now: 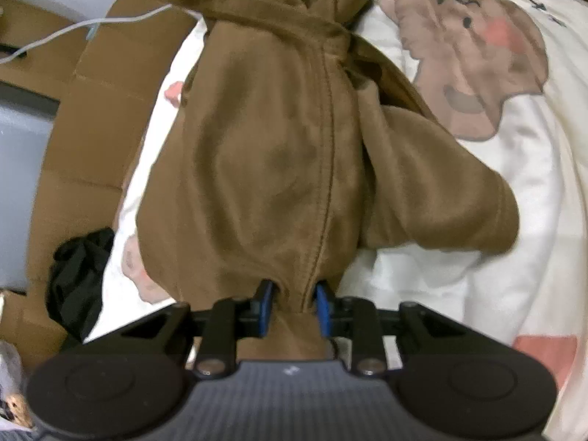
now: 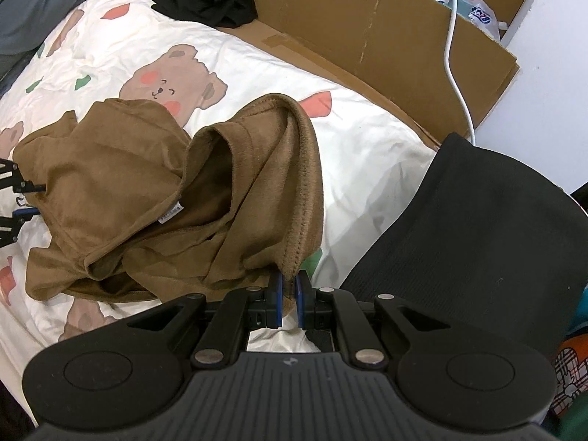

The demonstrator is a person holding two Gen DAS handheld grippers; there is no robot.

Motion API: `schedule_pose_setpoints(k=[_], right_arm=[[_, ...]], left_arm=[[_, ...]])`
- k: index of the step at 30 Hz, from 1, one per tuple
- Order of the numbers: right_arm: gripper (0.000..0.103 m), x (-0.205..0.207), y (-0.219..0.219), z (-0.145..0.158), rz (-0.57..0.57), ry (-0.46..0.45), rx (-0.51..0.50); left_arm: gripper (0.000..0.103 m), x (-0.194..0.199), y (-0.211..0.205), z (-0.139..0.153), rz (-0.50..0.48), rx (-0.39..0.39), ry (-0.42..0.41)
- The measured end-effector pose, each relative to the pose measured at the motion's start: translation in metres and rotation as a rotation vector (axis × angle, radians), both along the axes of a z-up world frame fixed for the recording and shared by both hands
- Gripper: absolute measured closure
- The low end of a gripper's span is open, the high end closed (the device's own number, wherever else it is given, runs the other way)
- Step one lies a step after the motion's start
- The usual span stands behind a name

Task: Fold clothes
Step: 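Lift the brown shirt off the bed with both grippers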

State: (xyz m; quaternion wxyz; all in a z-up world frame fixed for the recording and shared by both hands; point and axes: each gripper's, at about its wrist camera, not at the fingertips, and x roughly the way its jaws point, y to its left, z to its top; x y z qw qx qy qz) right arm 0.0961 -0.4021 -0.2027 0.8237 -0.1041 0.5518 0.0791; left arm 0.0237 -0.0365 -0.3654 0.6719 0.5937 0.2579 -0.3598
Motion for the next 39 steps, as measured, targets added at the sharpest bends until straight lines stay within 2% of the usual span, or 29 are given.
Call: schedule_pose_setpoints(k=[5, 12, 22, 30, 33, 35, 39], right_arm=[[0.096, 0.001, 0.001, -0.002, 0.005, 0.005, -0.004], [0.096, 0.001, 0.009, -0.003, 0.020, 0.015, -0.001], [0.095, 0.001, 0.012, -0.007, 0.026, 0.030, -0.007], [0.095, -0.002, 0.009, -0.010, 0.025, 0.044, -0.003], [0.095, -0.003, 0.009, -0.010, 0.026, 0.044, 0.000], [0.095, -0.003, 0.009, -0.010, 0.033, 0.044, 0.002], [0.095, -0.003, 0.008, -0.011, 0.046, 0.048, 0.001]], left_arm=[[0.071, -0.011, 0.013, 0.004, 0.006, -0.030, -0.028], [0.071, -0.026, 0.023, 0.004, -0.011, -0.046, 0.030], [0.078, 0.001, 0.019, 0.009, 0.079, -0.041, 0.094], [0.079, 0.012, 0.016, 0.010, 0.123, -0.031, 0.141], [0.084, 0.028, -0.005, 0.004, 0.115, -0.012, 0.162], [0.091, 0.030, -0.005, 0.005, 0.114, -0.004, 0.168], [0.094, 0.033, -0.004, 0.009, 0.115, 0.002, 0.173]])
